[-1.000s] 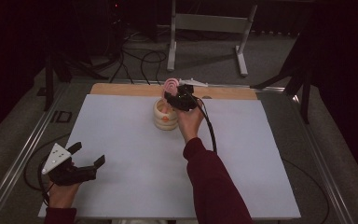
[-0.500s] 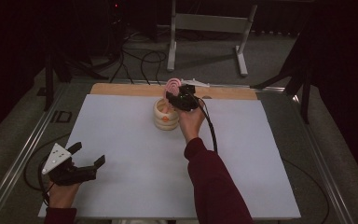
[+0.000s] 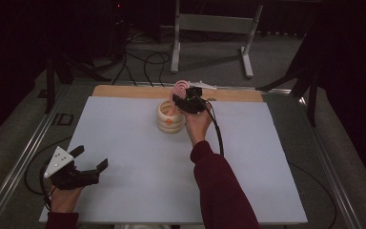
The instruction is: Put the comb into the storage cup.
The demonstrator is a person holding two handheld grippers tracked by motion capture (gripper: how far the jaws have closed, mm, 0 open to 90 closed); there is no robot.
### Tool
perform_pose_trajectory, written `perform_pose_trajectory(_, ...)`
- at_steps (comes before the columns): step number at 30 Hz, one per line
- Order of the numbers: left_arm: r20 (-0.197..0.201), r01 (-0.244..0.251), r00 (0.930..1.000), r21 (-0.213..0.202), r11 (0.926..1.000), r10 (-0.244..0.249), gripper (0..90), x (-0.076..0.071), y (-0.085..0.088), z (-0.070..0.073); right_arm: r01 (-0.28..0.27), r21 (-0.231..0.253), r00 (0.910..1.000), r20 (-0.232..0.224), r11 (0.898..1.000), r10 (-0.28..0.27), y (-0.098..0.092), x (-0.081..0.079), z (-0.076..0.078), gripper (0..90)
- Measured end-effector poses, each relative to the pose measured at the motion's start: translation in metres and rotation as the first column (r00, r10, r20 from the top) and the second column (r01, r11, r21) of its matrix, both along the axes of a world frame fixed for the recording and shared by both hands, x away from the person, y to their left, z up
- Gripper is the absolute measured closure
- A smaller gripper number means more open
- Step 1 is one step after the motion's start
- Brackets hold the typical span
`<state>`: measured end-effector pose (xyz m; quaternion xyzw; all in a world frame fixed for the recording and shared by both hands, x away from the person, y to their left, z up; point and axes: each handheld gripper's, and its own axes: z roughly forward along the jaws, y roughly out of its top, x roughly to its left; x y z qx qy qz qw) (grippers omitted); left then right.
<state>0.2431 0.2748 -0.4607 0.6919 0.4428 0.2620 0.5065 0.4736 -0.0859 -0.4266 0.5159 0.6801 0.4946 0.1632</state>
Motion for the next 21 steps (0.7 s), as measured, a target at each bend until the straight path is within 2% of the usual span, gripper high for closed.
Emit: perform_pose_trajectory(21,-0.002,0.003,1.0000,0.002,1.0000,-0.003,0.0,0.0002,-0.0013,-0.0006,0.022,-0.028,0.9996,-0.014,0.999,-0.022,-0.0099,0.0020,-0.0037,59.4)
